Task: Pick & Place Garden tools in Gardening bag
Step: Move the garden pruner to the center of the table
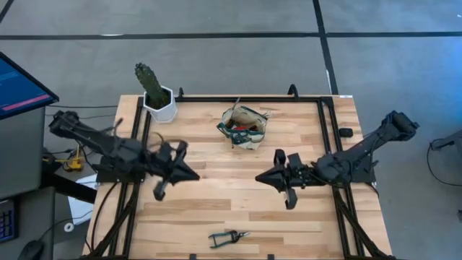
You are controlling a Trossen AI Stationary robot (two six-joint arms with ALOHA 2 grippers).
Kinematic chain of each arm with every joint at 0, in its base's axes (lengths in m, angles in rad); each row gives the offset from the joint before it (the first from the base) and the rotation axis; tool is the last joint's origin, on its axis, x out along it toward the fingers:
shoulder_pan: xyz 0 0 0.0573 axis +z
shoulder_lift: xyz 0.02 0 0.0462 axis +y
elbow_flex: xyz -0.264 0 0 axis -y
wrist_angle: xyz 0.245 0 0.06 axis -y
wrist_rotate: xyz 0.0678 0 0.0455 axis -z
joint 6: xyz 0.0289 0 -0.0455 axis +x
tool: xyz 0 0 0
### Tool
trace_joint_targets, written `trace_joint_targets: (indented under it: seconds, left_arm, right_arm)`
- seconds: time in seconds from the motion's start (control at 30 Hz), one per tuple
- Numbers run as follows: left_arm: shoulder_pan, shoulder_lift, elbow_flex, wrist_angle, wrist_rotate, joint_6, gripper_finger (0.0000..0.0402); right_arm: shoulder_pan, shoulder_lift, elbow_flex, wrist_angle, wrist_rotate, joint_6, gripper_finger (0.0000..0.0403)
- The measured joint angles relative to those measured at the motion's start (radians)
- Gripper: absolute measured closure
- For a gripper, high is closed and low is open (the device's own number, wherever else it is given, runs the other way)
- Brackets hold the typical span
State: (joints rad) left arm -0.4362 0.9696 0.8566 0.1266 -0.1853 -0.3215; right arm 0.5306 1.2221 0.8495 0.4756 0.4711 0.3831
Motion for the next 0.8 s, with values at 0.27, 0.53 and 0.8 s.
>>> trace_joint_targets:
  seconds: [0.27, 0.53, 0.8]
  left_arm:
    - [-0.119, 0.165, -0.001, -0.001, -0.213, 0.005, 0.0400]
    - [-0.199, 0.267, 0.051, -0.036, -0.262, -0.164, 0.0400]
    - [-0.225, 0.338, 0.319, -0.398, -0.346, -0.161, 0.0400]
  right_arm:
    - [0.027, 0.001, 0.000, -0.003, 0.010, 0.001, 0.0403]
    - [0.016, 0.001, 0.000, -0.023, 0.004, 0.000, 0.0403]
    - [0.010, 0.001, 0.000, -0.075, 0.002, 0.001, 0.0403]
